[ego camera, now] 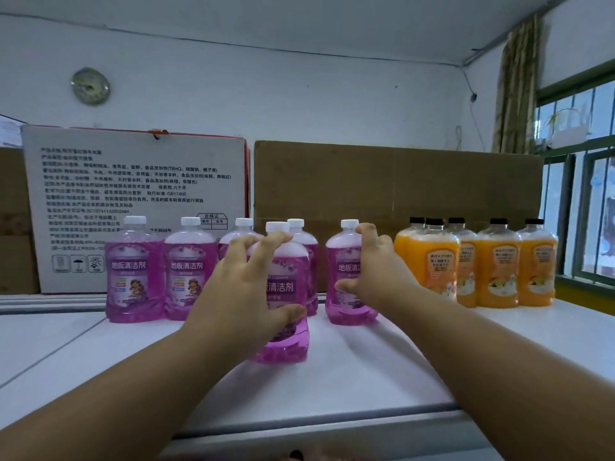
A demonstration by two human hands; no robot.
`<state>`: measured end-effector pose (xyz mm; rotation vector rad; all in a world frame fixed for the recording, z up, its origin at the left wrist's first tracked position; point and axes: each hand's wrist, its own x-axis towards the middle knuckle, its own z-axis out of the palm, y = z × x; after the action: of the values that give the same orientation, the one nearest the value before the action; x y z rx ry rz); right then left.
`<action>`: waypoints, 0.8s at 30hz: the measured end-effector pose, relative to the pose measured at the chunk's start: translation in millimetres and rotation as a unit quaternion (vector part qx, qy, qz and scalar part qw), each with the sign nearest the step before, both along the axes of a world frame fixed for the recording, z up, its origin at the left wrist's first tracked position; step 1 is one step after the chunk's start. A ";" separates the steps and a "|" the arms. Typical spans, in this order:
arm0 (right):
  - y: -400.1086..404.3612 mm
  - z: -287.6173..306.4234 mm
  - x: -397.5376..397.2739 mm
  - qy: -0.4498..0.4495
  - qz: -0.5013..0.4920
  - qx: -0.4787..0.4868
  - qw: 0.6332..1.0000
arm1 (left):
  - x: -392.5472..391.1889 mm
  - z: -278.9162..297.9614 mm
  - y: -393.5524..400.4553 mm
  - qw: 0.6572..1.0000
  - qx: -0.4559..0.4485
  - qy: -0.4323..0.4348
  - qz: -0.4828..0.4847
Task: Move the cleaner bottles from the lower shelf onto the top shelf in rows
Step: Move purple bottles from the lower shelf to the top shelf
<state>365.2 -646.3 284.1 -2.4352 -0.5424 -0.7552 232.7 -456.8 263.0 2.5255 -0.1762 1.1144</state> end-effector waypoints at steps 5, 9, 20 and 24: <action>8.2 -5.2 27.6 0.016 0.025 0.032 0.999 | 3.0 -6.8 2.0 1.000 0.000 -0.014 -0.002; 12.1 -10.8 36.4 0.008 0.041 0.042 0.998 | 4.0 -9.3 2.2 1.000 0.004 -0.020 -0.005; 10.2 -17.5 24.9 -0.032 -0.014 0.001 0.999 | 6.5 -10.1 3.1 0.999 0.016 -0.032 0.002; 4.2 -13.4 1.4 -0.177 0.022 -0.002 0.984 | 4.4 -10.9 2.0 0.999 0.008 -0.035 0.001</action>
<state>366.7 -642.1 270.7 -2.2943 -0.7298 -1.1774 237.1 -454.8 252.2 2.5034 -0.2031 1.2072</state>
